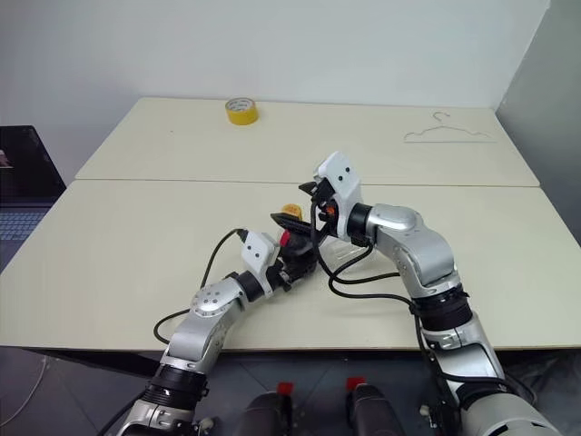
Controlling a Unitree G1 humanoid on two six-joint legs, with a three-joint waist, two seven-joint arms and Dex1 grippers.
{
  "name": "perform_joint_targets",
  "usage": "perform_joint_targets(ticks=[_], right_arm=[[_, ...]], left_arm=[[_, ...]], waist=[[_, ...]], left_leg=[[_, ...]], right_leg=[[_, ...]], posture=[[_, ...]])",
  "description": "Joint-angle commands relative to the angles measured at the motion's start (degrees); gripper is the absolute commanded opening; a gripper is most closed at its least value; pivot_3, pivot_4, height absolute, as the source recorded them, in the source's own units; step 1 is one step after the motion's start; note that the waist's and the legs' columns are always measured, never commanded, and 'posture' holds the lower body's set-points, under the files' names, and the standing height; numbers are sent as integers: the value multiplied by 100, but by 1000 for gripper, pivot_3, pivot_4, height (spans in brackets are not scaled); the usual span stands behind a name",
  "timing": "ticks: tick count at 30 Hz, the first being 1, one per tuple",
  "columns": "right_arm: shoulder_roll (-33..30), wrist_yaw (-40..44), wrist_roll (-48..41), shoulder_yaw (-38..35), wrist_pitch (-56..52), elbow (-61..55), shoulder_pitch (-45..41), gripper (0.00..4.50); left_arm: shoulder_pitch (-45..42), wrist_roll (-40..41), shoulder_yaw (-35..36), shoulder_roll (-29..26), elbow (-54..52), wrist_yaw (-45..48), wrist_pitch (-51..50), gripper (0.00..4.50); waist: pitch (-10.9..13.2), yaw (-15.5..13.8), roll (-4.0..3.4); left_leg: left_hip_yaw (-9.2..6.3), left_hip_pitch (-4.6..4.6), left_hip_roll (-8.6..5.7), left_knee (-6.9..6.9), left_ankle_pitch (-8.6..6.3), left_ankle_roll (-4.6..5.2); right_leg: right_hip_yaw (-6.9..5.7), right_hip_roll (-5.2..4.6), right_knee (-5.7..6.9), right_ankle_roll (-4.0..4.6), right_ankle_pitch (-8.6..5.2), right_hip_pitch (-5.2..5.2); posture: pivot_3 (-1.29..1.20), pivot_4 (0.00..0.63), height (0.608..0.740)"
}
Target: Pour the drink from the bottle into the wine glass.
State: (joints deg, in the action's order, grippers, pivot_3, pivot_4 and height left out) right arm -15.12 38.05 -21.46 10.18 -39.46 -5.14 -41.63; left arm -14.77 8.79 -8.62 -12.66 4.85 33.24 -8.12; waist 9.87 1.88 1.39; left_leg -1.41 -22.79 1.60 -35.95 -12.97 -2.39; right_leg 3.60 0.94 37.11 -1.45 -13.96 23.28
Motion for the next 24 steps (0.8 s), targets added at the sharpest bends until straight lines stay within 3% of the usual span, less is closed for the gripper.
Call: perform_joint_targets(ticks=[1, 4, 9, 10, 24], right_arm=[[-59, 82, -144, -182, 29, -316, -15, 4105], [-78, 132, -166, -182, 27, -351, 3, 3239], [-106, 166, -177, -159, 27, -378, 17, 1430], [-111, 165, -184, -154, 28, -378, 16, 1247], [-121, 129, -191, -253, 158, -319, -63, 1247]], left_arm=[[318, -270, -202, -137, 566, 8, -267, 2632], [328, -277, -207, -149, 565, 8, -260, 2632], [346, -287, -218, -163, 550, 1, -255, 2632], [348, -289, -220, -164, 551, 1, -252, 2632], [337, -314, -259, -162, 598, -1, -200, 2632]], waist=[[0, 0, 0], [0, 0, 0], [-3, 2, 1], [-3, 3, 1], [-5, 2, 0]], left_leg=[[0, 0, 0, 0, 0, 0], [-1, 0, 0, 1, 0, 0], [0, 0, 0, 0, 0, 0], [0, 1, 0, 0, 0, 0], [0, 1, 0, 0, 0, 0]], right_leg=[[0, 0, 0, 0, 0, 0], [-1, 0, 0, 0, 0, 0], [0, 1, 0, 0, 0, 0], [-1, 1, 0, 0, 0, 0], [0, 2, 0, 0, 0, 0]], posture=[[0, 150, 740], [0, 150, 740], [0, 150, 740], [0, 150, 740], [0, 150, 740]])
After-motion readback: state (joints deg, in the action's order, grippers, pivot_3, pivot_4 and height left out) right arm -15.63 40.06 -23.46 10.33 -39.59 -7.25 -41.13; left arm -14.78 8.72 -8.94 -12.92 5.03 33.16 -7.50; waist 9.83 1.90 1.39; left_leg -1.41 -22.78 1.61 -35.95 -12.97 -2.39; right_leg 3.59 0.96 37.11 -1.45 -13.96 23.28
